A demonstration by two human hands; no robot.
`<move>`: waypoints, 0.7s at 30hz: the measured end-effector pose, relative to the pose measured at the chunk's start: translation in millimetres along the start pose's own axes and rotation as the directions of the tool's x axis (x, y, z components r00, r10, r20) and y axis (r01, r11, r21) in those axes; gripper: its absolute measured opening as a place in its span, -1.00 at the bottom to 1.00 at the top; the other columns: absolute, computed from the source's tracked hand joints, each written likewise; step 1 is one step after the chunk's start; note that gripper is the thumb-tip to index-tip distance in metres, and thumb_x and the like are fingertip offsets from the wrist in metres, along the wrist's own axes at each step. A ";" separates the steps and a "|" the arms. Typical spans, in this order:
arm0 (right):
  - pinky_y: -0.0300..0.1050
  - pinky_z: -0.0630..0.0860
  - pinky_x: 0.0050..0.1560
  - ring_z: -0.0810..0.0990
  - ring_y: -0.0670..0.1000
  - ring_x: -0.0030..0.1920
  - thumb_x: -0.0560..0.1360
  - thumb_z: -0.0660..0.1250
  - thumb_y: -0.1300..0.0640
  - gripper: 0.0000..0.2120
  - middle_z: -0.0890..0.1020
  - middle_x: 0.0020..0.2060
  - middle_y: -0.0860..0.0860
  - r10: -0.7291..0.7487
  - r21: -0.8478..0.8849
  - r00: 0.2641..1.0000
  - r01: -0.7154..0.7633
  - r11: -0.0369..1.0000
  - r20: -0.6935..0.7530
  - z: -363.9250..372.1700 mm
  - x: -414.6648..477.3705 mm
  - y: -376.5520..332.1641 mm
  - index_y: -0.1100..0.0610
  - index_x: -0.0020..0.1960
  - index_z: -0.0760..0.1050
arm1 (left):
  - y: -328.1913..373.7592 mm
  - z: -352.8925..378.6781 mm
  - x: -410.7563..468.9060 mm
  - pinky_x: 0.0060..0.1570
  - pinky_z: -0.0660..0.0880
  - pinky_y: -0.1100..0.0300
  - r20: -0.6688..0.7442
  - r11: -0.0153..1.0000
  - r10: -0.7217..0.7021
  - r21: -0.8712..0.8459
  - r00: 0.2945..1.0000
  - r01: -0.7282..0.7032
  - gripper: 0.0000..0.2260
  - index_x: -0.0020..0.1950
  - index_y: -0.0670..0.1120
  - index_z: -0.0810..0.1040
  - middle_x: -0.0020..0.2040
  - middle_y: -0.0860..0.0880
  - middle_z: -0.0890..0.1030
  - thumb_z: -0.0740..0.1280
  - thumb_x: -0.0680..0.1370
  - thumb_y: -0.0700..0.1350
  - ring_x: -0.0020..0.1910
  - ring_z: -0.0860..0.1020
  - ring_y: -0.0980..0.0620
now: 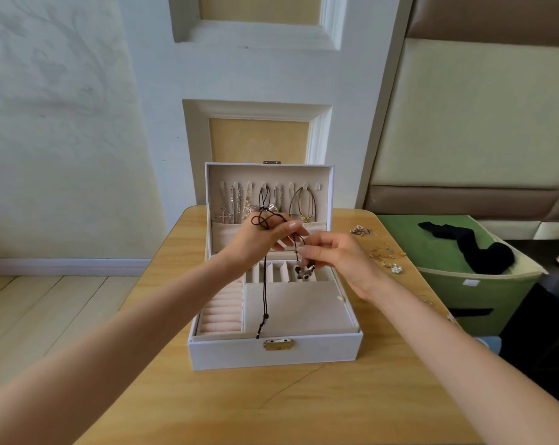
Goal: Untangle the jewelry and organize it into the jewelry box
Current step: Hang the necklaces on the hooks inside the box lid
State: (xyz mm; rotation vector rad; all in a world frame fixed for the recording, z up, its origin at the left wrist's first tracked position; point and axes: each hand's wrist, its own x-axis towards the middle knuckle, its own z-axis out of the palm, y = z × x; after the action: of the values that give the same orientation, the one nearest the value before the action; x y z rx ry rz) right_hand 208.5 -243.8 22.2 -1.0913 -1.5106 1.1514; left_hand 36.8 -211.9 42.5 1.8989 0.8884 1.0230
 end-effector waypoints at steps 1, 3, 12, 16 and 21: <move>-0.14 0.51 -0.11 0.58 -0.01 -0.25 0.41 0.41 0.25 -0.87 0.61 -0.30 0.07 0.009 0.015 1.000 -0.009 1.000 0.004 -1.2 1.3 0.3 0.29 -0.07 0.57 | -1.1 -1.0 1.4 -0.29 0.49 0.34 0.013 1.000 -0.016 -0.011 1.000 0.016 -0.81 -0.06 -0.17 0.64 -0.32 0.08 0.62 0.24 0.59 -0.18 -0.31 0.56 0.18; -0.17 0.53 -0.14 0.57 -0.02 -0.27 0.42 0.40 0.25 -0.91 0.60 -0.32 0.07 0.029 0.032 0.999 -0.030 0.999 0.030 -1.5 3.1 1.0 0.24 -0.10 0.57 | -2.6 -2.6 3.0 -0.35 0.47 0.35 0.033 0.999 -0.045 -0.029 0.998 0.046 -0.81 -0.08 -0.15 0.64 -0.32 0.05 0.62 0.24 0.59 -0.18 -0.35 0.55 0.19; -0.14 0.50 -0.28 0.51 -0.04 -0.36 0.44 0.31 0.16 -0.91 0.54 -0.38 0.04 0.087 0.370 0.984 -0.139 0.919 0.154 2.2 3.6 12.8 0.18 -0.11 0.54 | -2.1 -3.0 3.5 -0.41 0.50 0.36 0.194 0.862 -0.136 -0.461 0.971 0.213 -0.75 0.02 -0.23 0.54 -0.27 -0.01 0.63 0.10 0.64 -0.16 -0.38 0.58 0.14; -0.11 0.52 -0.30 0.54 -0.04 -0.32 0.47 0.24 0.14 -0.90 0.56 -0.36 0.03 0.096 0.453 0.982 -0.160 0.877 0.160 5.4 4.0 15.7 0.15 -0.06 0.48 | 0.2 -4.2 2.7 -0.19 0.58 0.29 0.213 0.838 -0.114 -0.504 0.970 0.209 -0.75 0.01 -0.25 0.54 -0.26 -0.05 0.64 0.12 0.61 -0.13 -0.27 0.64 0.08; -0.17 0.52 -0.39 0.54 -0.04 -0.36 0.49 0.26 0.22 -0.92 0.56 -0.38 0.06 0.095 0.475 0.991 -0.130 0.870 0.097 6.0 4.7 17.3 0.20 -0.04 0.48 | 6.6 -9.8 2.2 0.00 0.57 0.14 0.217 0.885 -0.158 -0.401 0.963 0.236 -0.55 -0.04 -0.23 0.61 -0.14 -0.17 0.64 0.20 0.52 0.15 -0.11 0.62 -0.06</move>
State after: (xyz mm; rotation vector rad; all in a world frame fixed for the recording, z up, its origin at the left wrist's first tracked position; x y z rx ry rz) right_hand 203.8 -237.2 5.1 -0.8061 -1.1272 1.5596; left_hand 30.5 -210.0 52.6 1.4710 0.6729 0.8260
